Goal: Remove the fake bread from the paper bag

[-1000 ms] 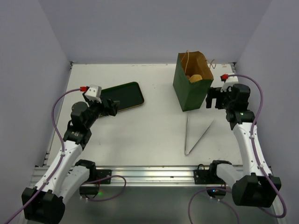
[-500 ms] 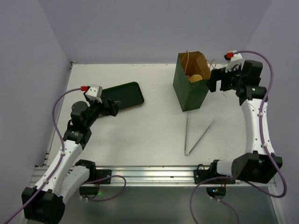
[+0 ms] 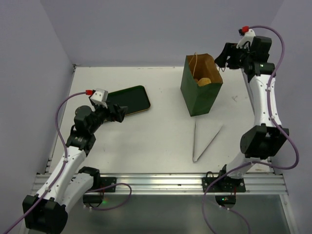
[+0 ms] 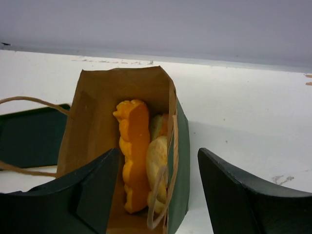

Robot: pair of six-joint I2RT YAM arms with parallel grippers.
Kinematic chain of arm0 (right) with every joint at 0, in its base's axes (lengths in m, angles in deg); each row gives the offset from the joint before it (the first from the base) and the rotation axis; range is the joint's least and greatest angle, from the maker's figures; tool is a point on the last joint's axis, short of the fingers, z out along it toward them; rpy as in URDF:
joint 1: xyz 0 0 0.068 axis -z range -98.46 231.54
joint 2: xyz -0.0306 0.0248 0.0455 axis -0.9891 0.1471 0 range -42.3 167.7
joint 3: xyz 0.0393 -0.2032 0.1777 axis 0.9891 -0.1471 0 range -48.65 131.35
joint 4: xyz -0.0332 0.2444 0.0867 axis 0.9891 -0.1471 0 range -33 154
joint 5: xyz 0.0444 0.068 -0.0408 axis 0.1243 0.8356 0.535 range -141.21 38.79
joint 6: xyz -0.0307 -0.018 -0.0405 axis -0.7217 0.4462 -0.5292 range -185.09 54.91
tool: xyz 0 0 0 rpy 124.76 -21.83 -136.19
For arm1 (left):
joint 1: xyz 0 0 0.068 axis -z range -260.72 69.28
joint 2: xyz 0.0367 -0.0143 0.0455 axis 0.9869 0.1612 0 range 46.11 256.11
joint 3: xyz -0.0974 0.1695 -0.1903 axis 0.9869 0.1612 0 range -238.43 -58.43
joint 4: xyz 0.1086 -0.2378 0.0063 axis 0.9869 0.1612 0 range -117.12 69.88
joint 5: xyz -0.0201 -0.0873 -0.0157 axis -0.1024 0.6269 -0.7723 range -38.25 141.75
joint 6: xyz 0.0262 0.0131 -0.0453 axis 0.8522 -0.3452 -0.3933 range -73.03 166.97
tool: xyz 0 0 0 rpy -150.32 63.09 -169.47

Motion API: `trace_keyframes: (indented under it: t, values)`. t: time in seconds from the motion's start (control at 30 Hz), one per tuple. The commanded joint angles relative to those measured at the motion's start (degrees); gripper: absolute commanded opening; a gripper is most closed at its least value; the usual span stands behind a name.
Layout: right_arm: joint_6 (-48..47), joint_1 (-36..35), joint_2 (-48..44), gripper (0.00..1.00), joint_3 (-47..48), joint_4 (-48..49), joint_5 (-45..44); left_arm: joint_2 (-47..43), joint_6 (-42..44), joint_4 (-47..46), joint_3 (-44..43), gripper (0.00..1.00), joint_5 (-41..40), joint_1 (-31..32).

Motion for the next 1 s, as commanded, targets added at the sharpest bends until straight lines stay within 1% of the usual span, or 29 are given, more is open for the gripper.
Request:
trace_keyframes:
  t: [0.0,0.1,0.17,0.27,0.33,0.37,0.43,0.47,0.53,0.57,0.67,0.7,0.8,0.87,0.9,0.93,0.97]
  values:
    - [-1.7,-2.4,3.5,0.69,3.5,-3.3,-3.9,-0.1,1.5,-3.4,-2.2,1.00,2.2,0.2]
    - [-3.3,-4.0,4.3,0.67,2.8,-3.5,-7.5,0.1,1.5,-3.5,-2.2,1.00,2.8,0.2]
    - [-6.3,-5.4,5.0,0.65,2.5,-3.7,-10.5,0.1,1.3,-3.6,-2.3,1.00,3.2,0.2]
    - [-7.7,-6.9,6.6,0.60,2.0,-4.0,-13.0,0.2,1.3,-3.7,-2.3,1.00,3.5,0.2]
    - [-8.0,-7.1,7.5,0.53,1.7,-4.2,-13.9,0.1,1.2,-3.7,-2.3,1.00,3.5,0.2]
    - [-8.0,-7.1,7.6,0.48,1.4,-4.2,-14.2,0.1,1.2,-3.8,-2.2,1.00,3.6,0.2]
    - [-8.3,-7.1,8.1,0.42,1.5,-4.3,-14.8,0.2,1.2,-4.0,-2.1,1.00,4.5,0.2]
    - [-8.5,-7.1,8.1,0.33,1.5,-4.4,-15.5,0.2,1.1,-4.3,-2.1,1.00,5.1,0.2]
    - [-8.8,-7.1,8.1,0.25,1.5,-4.6,-15.8,0.3,0.9,-4.8,-2.0,1.00,7.6,0.2]
    - [-8.8,-7.1,8.0,0.14,1.5,-4.7,-15.6,0.4,0.7,-5.5,-1.7,1.00,8.5,0.2]
    - [-8.6,-7.1,8.2,0.00,1.8,-5.0,-15.1,0.8,-0.3,-7.7,-1.2,1.00,13.1,0.7]
    - [-8.4,-7.1,8.2,0.00,2.0,-5.1,-14.6,1.0,-1.0,-8.3,-1.0,1.00,15.7,0.9]
    - [-7.0,-7.1,7.3,0.00,2.1,-4.6,-13.2,2.3,-3.3,-10.0,-0.7,1.00,18.1,3.1]
    - [-4.3,-7.1,6.0,0.00,0.8,-3.4,-12.5,4.0,-4.9,-9.9,-0.6,1.00,15.2,6.8]
    - [-3.1,-7.1,4.7,0.00,0.3,-2.4,-11.1,5.4,-6.1,-9.3,-0.9,0.98,13.1,8.6]
    - [-0.3,-7.1,4.1,0.00,-0.3,-1.9,-10.3,6.0,-7.0,-8.5,-1.8,0.98,11.3,13.1]
    - [0.7,-7.1,3.3,0.00,-1.7,-1.4,-9.6,6.6,-8.2,-7.5,-1.9,0.98,8.7,15.7]
